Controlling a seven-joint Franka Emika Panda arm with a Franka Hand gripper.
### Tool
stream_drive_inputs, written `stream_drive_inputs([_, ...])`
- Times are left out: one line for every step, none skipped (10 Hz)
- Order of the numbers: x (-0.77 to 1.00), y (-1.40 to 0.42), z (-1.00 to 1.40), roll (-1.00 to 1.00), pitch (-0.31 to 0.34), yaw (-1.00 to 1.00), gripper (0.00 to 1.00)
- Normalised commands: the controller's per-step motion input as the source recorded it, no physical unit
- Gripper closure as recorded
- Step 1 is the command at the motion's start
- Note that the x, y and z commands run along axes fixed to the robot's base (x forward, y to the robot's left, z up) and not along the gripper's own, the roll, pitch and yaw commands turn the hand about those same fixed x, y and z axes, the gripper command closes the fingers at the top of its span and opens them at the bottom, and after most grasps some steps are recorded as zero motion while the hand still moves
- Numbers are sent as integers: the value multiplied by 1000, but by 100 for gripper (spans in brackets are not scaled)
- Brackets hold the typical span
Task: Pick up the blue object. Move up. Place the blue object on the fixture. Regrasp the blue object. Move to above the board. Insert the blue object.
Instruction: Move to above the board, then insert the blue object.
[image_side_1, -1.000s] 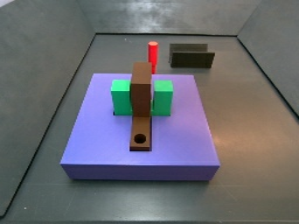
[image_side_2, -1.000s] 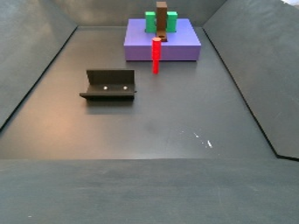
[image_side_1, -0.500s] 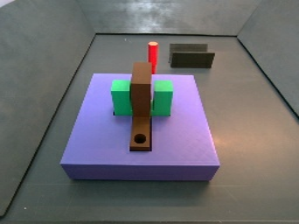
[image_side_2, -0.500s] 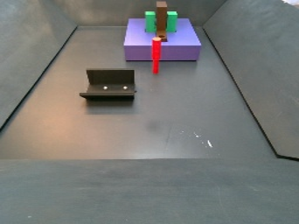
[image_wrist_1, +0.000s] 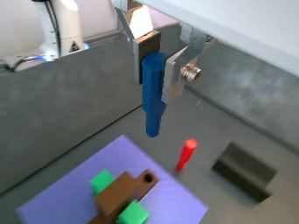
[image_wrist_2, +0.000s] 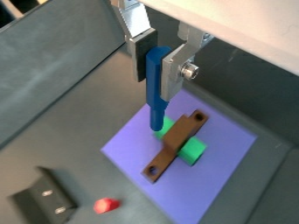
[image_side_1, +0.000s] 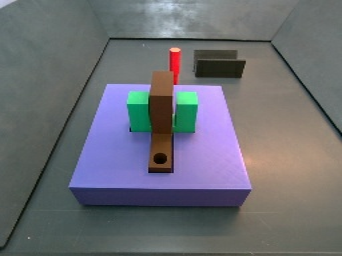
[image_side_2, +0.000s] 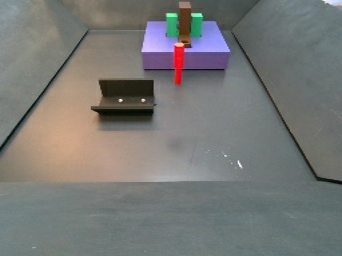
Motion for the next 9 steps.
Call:
stream_drive_inputs([-62,26,-1,-516,41,0,100])
stream_drive_inputs([-47,16,0,-296,6,-1,100])
stream_drive_inputs([17,0,0,0,0,0,100])
stream_drive_inputs([14,-154,-414,-174,-100,-23,100])
stream_drive_inputs([46,-494,-477,-236,-141,0,100])
stream_drive_inputs([-60,-834,-300,0,-116,320,100])
stream_drive_inputs([-143,-854,-151,61,-126,283,100])
stream_drive_inputs([-126,-854,-77,71,-127,263,100])
stream_drive_inputs([0,-811,-269,79,-140,286,100])
